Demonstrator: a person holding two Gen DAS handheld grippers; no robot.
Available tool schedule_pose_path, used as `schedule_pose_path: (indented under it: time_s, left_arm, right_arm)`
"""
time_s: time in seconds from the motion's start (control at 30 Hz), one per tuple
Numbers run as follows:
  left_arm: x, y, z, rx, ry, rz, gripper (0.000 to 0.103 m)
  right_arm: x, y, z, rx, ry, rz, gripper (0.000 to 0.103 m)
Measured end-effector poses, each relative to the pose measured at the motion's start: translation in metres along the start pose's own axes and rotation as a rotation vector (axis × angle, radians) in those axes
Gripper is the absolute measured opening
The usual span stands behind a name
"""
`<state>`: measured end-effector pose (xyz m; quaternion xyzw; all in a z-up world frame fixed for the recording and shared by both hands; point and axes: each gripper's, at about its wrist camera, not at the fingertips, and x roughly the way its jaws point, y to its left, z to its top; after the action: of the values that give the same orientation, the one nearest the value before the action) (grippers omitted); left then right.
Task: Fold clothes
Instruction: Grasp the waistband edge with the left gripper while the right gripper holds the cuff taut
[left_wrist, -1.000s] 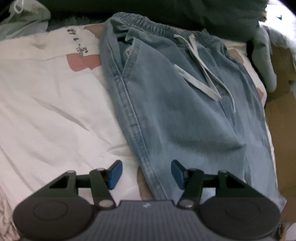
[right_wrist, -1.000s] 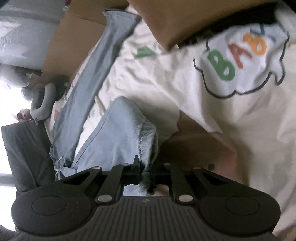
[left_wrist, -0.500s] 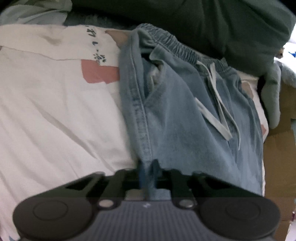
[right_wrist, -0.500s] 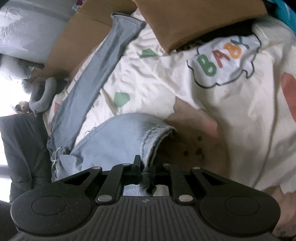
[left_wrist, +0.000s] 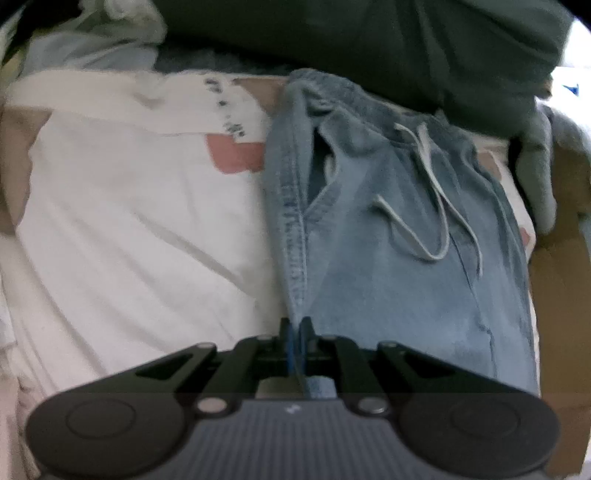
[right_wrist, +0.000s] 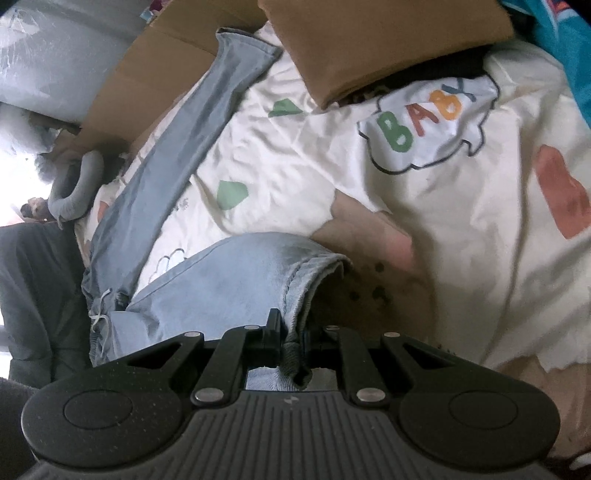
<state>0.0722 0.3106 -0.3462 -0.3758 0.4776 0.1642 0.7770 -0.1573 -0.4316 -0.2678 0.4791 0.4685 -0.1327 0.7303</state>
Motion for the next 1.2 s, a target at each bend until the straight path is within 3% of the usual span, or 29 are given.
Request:
schedule_pose_path:
  time_s: [0.1,0.17,0.23,0.8,0.9,0.93,1.03,1.2]
  left_arm:
    - [-0.001,-0.002,0.006,0.017,-0.003,-0.005,0.015]
    - [0.001,-0.003,0.019,0.023,-0.037,-0.013,0.050]
    - [0.005,-0.004,0.032,0.029,-0.051,-0.003,0.057]
    - [0.054,-0.002,0.113,0.001,-0.114,0.007,0.055]
    - [0.062,0.000,0.122,-0.024,-0.107,-0.008,0.042]
    - [0.064,0.001,0.125,-0.031,-0.101,-0.014,0.027]
    - [0.060,-0.001,0.128,-0.017,-0.099,-0.017,0.012]
    - [0.037,-0.003,0.130,0.045,-0.124,-0.005,0.007]
  right_arm:
    - [0.003,-0.007,-0.007,0.021,0.015,-0.024,0.009]
    - [0.007,-0.011,-0.012,0.024,0.028,-0.041,0.009]
    - [0.012,-0.017,-0.016,0.041,0.039,-0.050,0.009]
    - [0.018,-0.010,-0.010,0.017,0.064,-0.120,0.010]
    - [0.019,-0.006,-0.008,0.006,0.069,-0.135,0.010]
    - [0.019,-0.005,-0.008,0.002,0.071,-0.139,0.010]
    - [0.019,-0.001,-0.006,-0.012,0.070,-0.151,0.010]
    - [0.014,0.003,-0.002,-0.022,0.057,-0.151,0.010]
